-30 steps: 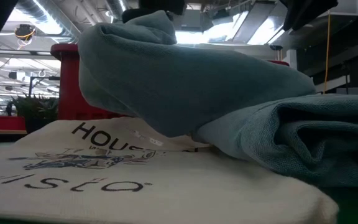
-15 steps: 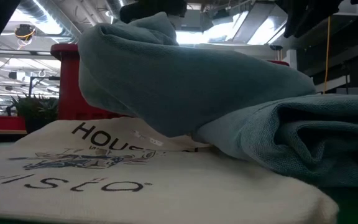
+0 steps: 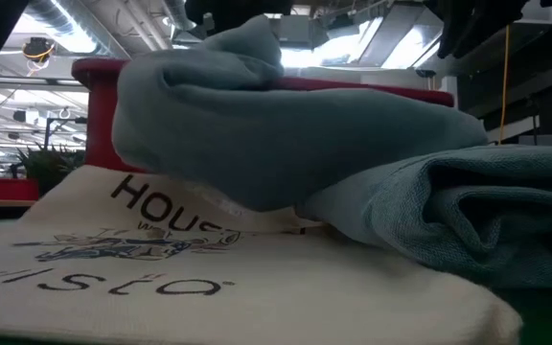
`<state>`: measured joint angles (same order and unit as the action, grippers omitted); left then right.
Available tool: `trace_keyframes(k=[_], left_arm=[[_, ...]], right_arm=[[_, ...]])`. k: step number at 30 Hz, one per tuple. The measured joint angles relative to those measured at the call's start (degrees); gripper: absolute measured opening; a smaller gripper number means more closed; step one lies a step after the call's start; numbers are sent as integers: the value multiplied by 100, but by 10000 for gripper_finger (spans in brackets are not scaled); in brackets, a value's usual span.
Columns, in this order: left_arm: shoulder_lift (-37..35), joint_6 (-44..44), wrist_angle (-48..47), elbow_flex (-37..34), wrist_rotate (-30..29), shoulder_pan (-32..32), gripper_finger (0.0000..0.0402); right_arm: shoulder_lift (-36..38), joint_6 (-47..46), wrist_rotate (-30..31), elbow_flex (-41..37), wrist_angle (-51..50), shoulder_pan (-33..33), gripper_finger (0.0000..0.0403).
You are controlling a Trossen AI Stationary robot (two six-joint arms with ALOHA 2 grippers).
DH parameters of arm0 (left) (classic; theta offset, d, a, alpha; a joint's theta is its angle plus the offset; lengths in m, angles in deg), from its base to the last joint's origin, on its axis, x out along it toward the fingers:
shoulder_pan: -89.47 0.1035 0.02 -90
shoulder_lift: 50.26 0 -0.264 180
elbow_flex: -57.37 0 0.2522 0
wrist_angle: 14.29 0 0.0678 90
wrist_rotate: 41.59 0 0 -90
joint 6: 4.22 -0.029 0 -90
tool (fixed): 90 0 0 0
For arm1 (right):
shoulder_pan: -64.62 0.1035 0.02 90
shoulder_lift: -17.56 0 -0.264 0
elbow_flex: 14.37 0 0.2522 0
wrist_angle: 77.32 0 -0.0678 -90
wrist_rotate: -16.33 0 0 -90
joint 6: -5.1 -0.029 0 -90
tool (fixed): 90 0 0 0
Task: Fold Laundry from Bin
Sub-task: Fold the light blue jeans
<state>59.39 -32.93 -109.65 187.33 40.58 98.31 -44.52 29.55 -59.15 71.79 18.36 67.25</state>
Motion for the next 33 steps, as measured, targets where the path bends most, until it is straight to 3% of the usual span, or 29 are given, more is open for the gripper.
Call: trace_keyframes(k=[10, 21, 33], left_arm=[[0, 137, 59, 0, -103, -114, 94], [0, 210, 240, 0, 282, -124, 7], [-125, 618, 214, 11, 76, -628, 1]], right_arm=[[0, -2, -1, 0, 0, 0, 127], [0, -4, -2, 0, 20, 0, 127], [0, -7, -2, 0, 20, 0, 127]])
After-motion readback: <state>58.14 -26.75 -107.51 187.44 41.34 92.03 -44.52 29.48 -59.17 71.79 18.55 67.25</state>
